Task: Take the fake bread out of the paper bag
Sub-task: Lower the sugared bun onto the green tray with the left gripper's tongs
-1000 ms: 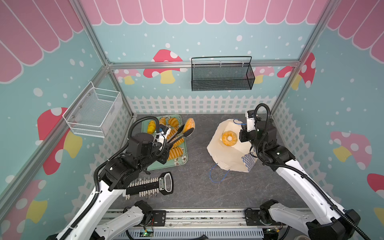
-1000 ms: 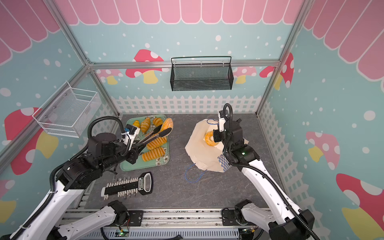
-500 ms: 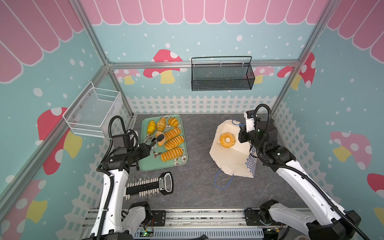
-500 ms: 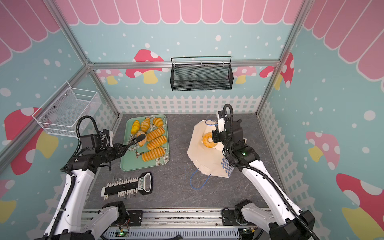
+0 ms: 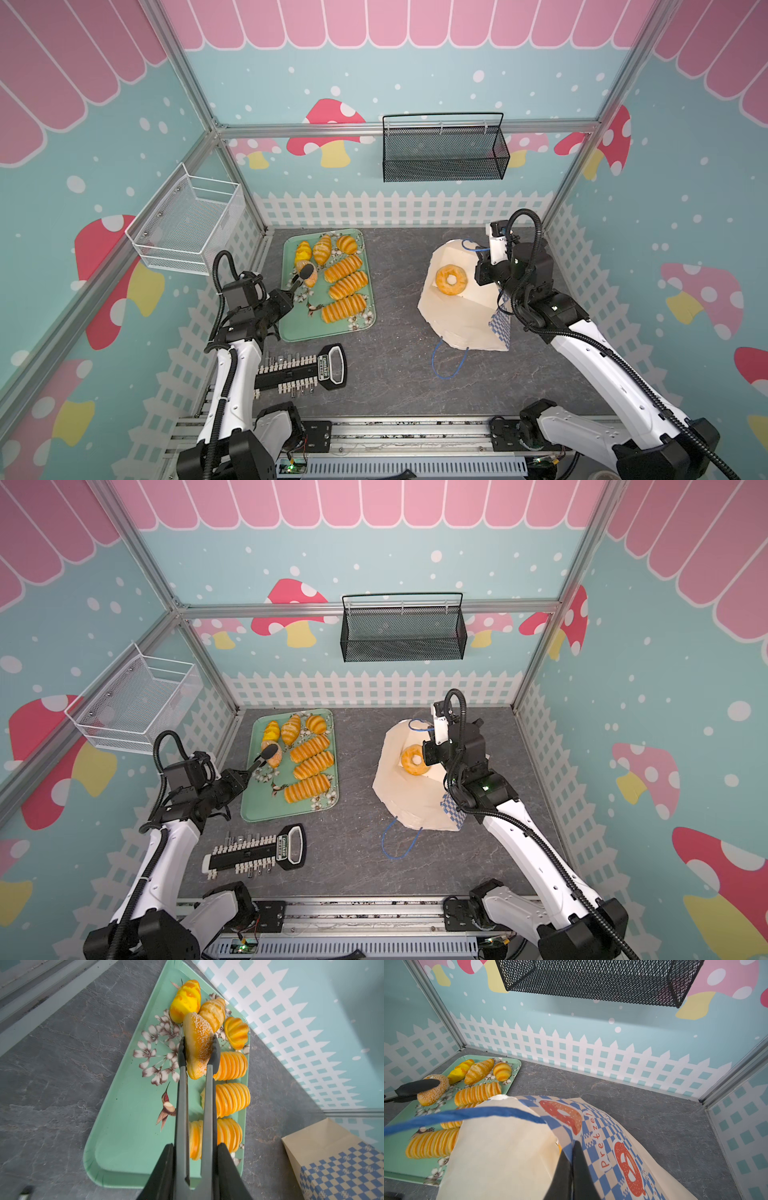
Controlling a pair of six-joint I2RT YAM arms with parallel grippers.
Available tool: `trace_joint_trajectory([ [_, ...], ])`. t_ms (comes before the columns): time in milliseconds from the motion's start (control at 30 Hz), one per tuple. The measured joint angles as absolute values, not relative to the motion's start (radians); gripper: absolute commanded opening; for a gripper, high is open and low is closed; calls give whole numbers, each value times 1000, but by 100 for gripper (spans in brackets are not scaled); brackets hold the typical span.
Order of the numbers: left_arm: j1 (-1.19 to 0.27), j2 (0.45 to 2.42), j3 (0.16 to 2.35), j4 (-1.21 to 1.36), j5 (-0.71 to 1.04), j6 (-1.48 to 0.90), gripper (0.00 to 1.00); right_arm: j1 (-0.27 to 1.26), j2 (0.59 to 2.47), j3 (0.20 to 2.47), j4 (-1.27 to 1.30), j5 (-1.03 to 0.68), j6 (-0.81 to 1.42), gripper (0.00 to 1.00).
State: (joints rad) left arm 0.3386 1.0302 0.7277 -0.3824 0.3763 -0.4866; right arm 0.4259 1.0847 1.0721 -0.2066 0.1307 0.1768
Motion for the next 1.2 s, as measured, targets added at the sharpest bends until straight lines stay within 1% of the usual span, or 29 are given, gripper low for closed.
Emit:
trace_joint_trajectory([
  [333, 348, 1078, 703, -239, 458, -555, 0, 426, 1090, 1067, -186, 131, 172, 0],
  [633, 354, 1092, 653, -235, 484, -564, 0, 426, 1093, 1067, -182, 130, 172, 0],
  [867, 381, 1159, 632, -221, 519, -557, 1, 426, 1093, 1067, -182, 130, 173, 0],
  [1200, 392, 1188, 658, -266, 514, -533, 25, 426, 1092, 1067, -183, 131, 172, 0],
])
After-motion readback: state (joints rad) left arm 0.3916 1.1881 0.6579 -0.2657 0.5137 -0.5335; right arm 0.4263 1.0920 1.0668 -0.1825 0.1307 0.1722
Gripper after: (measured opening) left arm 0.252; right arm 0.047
